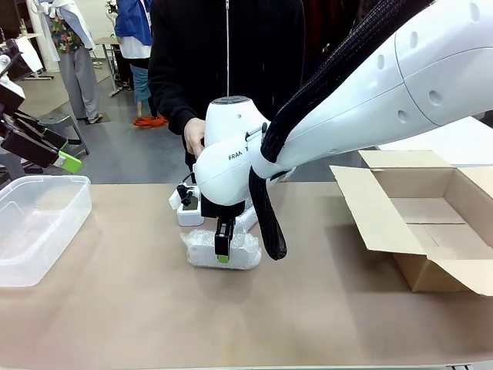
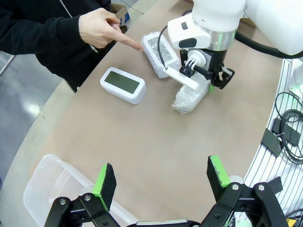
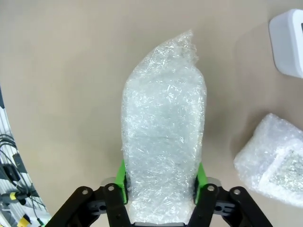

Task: Separate and place wrapped and unwrapped clocks.
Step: Pick up the Digital clock indicated by the person.

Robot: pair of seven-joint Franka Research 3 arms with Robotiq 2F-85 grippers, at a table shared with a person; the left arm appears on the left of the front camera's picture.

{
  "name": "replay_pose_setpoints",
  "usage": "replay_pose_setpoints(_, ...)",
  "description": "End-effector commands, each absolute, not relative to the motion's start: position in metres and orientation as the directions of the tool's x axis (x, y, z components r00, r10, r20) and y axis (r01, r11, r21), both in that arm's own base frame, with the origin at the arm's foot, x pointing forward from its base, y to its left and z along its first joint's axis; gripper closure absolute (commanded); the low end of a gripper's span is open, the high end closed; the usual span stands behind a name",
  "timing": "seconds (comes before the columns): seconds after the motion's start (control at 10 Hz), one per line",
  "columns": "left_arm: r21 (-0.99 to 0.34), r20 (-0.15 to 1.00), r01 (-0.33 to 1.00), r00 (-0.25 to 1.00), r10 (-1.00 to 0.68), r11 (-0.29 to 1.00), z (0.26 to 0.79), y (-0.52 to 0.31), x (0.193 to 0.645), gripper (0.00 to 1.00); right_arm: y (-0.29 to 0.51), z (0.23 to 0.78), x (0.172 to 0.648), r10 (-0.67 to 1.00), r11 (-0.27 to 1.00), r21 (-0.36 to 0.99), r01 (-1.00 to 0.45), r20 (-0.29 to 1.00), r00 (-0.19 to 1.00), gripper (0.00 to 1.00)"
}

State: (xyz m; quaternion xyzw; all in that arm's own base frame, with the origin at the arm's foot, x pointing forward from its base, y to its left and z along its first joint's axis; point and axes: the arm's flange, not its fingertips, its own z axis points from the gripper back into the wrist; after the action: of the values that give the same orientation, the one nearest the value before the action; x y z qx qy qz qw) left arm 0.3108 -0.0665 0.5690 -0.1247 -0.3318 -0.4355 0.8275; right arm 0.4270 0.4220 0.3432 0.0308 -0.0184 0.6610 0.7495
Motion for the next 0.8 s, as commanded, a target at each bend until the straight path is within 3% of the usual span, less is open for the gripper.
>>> replay_pose_setpoints(0.0,0.077,0.669,0.806,0.395,-0.630,0.587,0.568,-0.066,0.312,0.00,0.425,0.340,0.426,0.989,0.137,0.013,-0.990,0.048,0.138,0.53)
replay_pose_setpoints(0.4,0.077,0.669,0.806,0.395,-0.630,0.587,0.568,-0.066,0.312,0.00,0.423,0.349,0.424,0.988,0.129,0.054,-0.990,0.081,0.133,0.90)
replay_pose_setpoints(0.7,0.077,0.669,0.806,0.395,-0.630,0.587,0.568,-0.066,0.312,0.00,0.409,0.436,0.405,0.982,0.117,-0.015,-0.993,0.149,0.113,0.90)
